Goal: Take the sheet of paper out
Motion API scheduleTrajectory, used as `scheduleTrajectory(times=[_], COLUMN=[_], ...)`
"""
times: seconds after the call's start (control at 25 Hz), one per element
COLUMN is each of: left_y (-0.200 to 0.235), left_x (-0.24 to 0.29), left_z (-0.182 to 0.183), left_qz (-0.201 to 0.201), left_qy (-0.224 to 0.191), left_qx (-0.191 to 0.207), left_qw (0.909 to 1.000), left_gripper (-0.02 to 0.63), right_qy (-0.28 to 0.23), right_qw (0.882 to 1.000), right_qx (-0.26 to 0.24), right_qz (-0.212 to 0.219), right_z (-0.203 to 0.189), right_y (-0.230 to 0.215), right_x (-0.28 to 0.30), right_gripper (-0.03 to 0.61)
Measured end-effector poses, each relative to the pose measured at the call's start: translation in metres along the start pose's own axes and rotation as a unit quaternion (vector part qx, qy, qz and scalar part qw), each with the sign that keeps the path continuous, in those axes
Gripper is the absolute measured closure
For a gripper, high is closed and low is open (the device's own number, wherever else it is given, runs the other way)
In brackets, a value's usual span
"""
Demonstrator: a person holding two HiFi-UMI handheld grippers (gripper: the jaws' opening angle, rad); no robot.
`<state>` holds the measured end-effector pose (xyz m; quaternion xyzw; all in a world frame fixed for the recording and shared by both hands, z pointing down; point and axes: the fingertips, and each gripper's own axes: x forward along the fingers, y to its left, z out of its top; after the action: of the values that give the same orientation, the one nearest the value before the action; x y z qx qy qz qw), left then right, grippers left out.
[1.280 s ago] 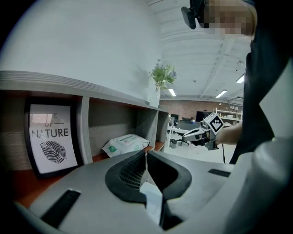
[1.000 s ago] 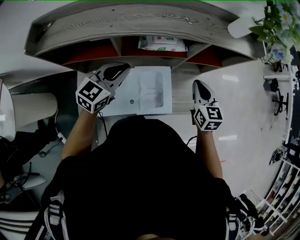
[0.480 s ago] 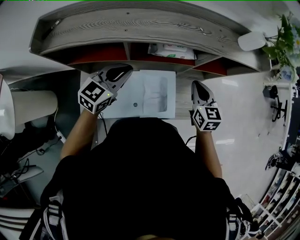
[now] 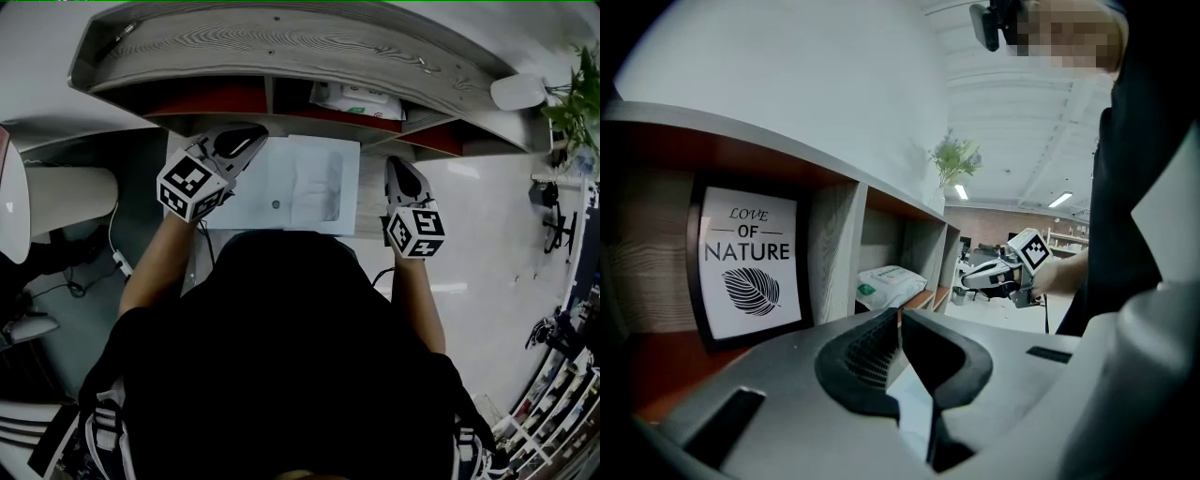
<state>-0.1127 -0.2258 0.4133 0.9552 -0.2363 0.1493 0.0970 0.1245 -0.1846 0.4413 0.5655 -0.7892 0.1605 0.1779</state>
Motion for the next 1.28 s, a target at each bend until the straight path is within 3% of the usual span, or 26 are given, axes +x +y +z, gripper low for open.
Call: scheduleTrajectory(times=[0.76, 1.28], left_y=[-0.021, -0.040], left_x=[0.012, 0.040], left_z=[-0.009, -0.033], left_qz=[0.047, 0.060], left_qy=[0.007, 0.052], left_qx=[-0.035, -0.043], left_qw=[0.9983, 0.9959], left_gripper=[0.583, 0.583], right_qy=[0.002, 0.028], right_qw=[0.999, 0.997], right_qx=[-0.009, 0.003], right_qz=[0.051, 0.069], right_z=[-0.011, -0.046], right_y=[-0.016, -0.036], right_x=[-0.009, -0.020], right_gripper=[0.561, 0.561])
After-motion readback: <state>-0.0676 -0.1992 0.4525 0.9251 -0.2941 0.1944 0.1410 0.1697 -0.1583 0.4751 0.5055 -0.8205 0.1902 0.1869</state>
